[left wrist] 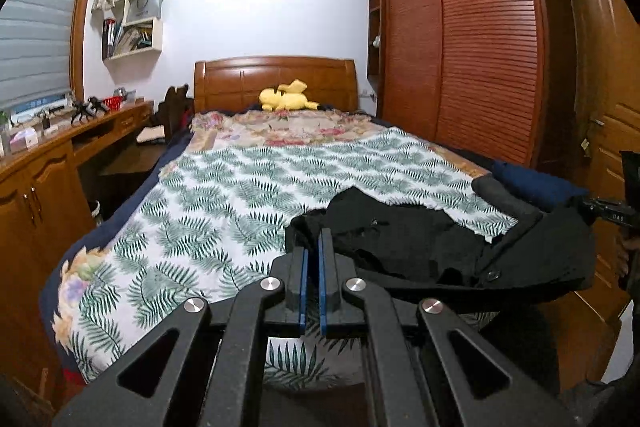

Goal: Fold large clothes
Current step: 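Lift the hem with both tools and fold it toward the collar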

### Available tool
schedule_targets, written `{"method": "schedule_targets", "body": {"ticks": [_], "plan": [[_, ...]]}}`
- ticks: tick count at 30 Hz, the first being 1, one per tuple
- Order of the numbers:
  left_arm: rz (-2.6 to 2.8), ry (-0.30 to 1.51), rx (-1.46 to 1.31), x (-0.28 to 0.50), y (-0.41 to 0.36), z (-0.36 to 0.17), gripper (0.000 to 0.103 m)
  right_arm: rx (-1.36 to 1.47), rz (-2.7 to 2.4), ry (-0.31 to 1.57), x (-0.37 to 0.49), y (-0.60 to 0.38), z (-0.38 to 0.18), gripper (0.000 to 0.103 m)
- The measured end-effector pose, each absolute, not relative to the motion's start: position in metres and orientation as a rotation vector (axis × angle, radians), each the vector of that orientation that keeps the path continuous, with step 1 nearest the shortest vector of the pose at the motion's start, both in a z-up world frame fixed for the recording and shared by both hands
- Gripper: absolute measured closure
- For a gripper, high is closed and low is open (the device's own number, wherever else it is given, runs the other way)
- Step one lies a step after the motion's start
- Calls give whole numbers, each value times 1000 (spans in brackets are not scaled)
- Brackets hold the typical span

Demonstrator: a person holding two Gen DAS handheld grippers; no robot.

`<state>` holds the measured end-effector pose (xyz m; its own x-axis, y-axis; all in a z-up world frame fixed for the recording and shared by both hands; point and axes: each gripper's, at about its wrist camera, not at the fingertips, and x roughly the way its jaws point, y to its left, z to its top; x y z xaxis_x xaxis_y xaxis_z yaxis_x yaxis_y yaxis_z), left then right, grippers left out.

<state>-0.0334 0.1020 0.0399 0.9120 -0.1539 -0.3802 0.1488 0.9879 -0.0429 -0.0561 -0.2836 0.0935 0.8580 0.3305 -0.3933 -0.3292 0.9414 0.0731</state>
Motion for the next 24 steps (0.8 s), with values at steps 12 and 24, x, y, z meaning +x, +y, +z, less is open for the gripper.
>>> {"method": "schedule_targets", "body": {"ticks": [12, 24], "plan": [[-156, 462, -35, -12, 103, 13, 99, 31, 338, 482, -42, -269, 106, 94], [-130, 485, -68, 29, 109, -9, 98, 89, 319, 521, 2, -269, 87, 93]]}}
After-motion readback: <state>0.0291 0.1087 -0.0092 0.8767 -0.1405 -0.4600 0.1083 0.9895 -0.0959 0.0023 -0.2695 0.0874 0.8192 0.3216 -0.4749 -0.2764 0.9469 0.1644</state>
